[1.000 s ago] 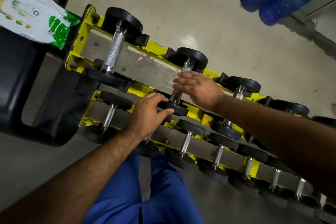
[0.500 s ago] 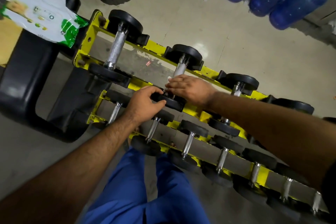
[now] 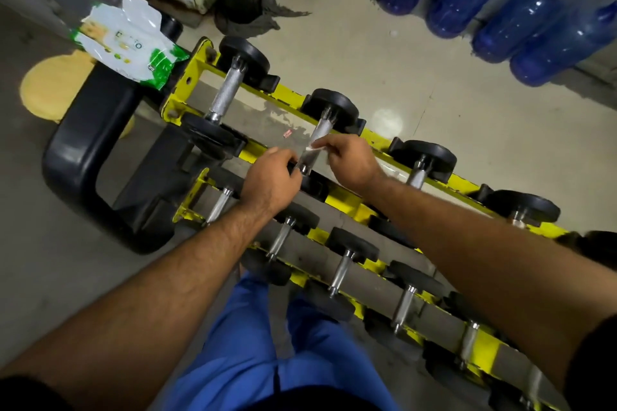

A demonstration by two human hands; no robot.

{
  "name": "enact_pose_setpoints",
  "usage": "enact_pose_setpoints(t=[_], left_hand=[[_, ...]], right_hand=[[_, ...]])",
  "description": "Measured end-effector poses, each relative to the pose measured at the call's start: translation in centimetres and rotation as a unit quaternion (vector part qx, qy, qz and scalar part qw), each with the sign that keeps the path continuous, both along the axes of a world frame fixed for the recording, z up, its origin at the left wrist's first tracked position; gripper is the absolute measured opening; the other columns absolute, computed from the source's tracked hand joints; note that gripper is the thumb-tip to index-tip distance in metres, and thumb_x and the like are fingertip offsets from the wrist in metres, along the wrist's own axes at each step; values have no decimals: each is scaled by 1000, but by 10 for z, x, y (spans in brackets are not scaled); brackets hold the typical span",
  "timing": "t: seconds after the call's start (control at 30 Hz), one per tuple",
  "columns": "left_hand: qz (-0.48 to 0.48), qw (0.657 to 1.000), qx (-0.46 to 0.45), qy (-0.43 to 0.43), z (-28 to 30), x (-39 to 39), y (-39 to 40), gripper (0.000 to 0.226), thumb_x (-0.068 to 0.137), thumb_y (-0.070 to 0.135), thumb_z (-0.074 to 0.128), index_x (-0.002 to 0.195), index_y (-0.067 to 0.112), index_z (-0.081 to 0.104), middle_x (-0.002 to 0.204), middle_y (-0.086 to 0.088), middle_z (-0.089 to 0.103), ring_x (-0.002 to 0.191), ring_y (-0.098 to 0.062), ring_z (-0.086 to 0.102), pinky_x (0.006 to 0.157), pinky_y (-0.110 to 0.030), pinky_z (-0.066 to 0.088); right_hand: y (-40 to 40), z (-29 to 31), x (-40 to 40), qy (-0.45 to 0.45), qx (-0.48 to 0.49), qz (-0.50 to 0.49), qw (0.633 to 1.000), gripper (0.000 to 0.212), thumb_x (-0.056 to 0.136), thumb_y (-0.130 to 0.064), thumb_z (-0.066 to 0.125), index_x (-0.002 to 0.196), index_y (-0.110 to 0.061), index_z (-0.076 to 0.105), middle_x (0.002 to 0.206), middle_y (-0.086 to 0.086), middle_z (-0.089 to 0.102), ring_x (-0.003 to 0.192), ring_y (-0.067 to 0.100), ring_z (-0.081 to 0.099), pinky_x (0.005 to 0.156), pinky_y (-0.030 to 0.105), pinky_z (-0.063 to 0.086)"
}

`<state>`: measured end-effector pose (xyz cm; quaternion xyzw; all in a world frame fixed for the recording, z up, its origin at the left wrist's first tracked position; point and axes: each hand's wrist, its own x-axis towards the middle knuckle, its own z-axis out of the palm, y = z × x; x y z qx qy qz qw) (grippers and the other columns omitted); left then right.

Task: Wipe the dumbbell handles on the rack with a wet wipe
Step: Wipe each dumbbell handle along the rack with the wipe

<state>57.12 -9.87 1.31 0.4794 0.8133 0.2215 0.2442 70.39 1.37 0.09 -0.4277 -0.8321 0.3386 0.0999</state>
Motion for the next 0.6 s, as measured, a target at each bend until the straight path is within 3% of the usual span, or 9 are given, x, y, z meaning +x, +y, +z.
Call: enact_pose_setpoints(t=[0.13, 0.27, 0.43, 0.53, 0.6], left_hand=[[10, 1000, 12, 15, 15, 17, -2, 17, 92, 20, 61, 106, 13, 67, 104, -4, 62, 93, -23, 59, 70, -28, 42], [-5, 1000, 14, 2, 25, 39, -5, 27, 91, 19, 60, 117, 13, 66, 114, -7, 63, 98, -25, 60, 79, -34, 51], [-46, 999, -1, -21, 25, 66, -4, 33, 91, 22, 60, 124, 16, 63, 121, -5, 63, 101, -23, 62, 85, -39, 55], [-87, 996, -10, -14, 28, 80, -6, 34, 92, 23, 58, 126, 16, 61, 123, -3, 63, 107, -23, 61, 85, -35, 53], [-106, 994, -20, -3, 27, 90, -5, 34, 93, 25, 57, 126, 17, 61, 123, -3, 62, 106, -24, 60, 83, -35, 53]], right_hand=[[-1, 10, 22, 43, -90, -87, 991, 40, 84, 7, 48, 102, -13, 77, 89, -1, 69, 77, 19, 64, 77, 33, 55], [-9, 26, 48, 35, -116, -111, 986, 36, 88, 4, 50, 102, -15, 76, 97, 5, 71, 81, 25, 68, 81, 44, 58], [-14, 41, 83, -3, -111, -113, 987, 38, 86, 3, 49, 99, -20, 77, 95, 7, 74, 76, 21, 68, 75, 36, 58], [-18, 51, 103, -19, -92, -131, 987, 38, 87, 3, 48, 101, -18, 77, 96, 4, 74, 65, 10, 60, 59, 18, 48], [-19, 54, 117, -29, -74, -138, 987, 38, 88, 2, 48, 102, -19, 77, 91, 3, 73, 61, 11, 57, 52, 18, 44]])
